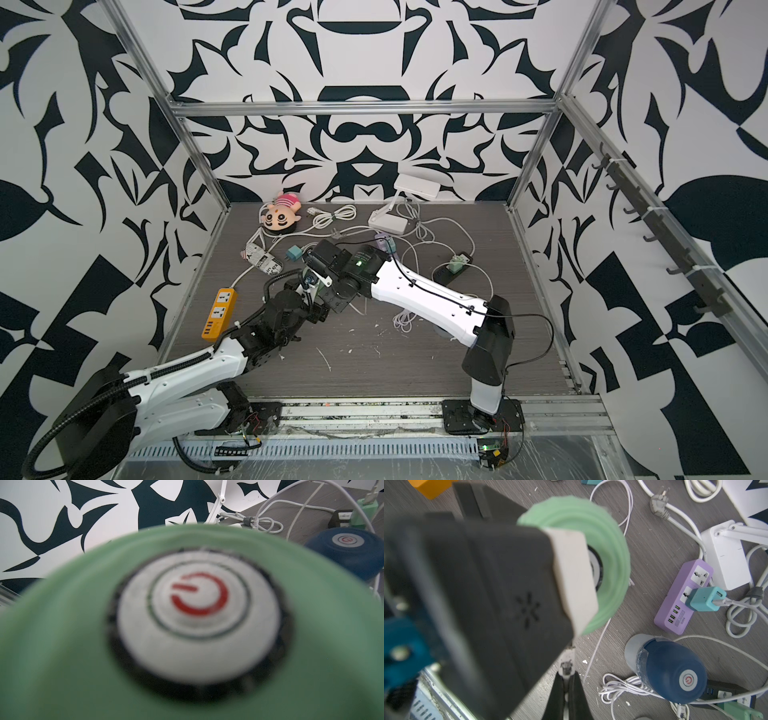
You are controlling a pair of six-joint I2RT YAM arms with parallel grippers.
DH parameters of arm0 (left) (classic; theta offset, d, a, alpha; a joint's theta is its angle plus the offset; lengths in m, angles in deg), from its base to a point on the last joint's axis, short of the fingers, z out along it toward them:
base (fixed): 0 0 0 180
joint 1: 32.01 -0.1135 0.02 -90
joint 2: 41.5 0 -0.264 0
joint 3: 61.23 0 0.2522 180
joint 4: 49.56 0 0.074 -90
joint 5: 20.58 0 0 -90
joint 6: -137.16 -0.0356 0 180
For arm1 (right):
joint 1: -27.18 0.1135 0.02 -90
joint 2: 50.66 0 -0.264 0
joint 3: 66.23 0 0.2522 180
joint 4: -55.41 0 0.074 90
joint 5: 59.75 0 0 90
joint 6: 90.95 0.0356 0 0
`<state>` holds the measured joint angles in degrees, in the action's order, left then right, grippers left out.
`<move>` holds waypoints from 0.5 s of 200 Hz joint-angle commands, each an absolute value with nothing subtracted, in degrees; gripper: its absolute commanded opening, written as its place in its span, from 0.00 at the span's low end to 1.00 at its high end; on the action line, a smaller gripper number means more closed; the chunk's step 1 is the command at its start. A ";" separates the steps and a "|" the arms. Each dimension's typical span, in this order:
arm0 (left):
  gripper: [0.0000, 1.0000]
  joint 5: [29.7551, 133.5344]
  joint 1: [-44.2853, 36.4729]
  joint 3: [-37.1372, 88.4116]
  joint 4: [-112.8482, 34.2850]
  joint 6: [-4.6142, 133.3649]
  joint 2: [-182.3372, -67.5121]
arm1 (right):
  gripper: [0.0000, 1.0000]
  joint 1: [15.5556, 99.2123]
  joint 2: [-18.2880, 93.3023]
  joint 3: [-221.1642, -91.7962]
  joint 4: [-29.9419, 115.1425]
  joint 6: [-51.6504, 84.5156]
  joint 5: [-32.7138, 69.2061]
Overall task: Charge the cordless meat grinders
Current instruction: Insert the charging cable into the cordless meat grinder.
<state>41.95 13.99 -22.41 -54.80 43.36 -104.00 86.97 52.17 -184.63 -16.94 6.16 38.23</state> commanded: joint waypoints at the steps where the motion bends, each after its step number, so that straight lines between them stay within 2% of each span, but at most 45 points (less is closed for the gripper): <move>1: 0.33 44.37 15.98 -22.72 -57.66 42.49 -104.28 | 0.00 87.24 51.69 -188.81 -10.72 6.24 38.91; 100: 0.31 44.06 17.38 -23.41 -57.86 43.14 -104.05 | 0.00 86.24 52.10 -190.35 -9.60 7.73 39.51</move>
<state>40.64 15.17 -22.65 -55.77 44.41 -104.24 86.77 52.30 -185.98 -18.62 6.49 38.85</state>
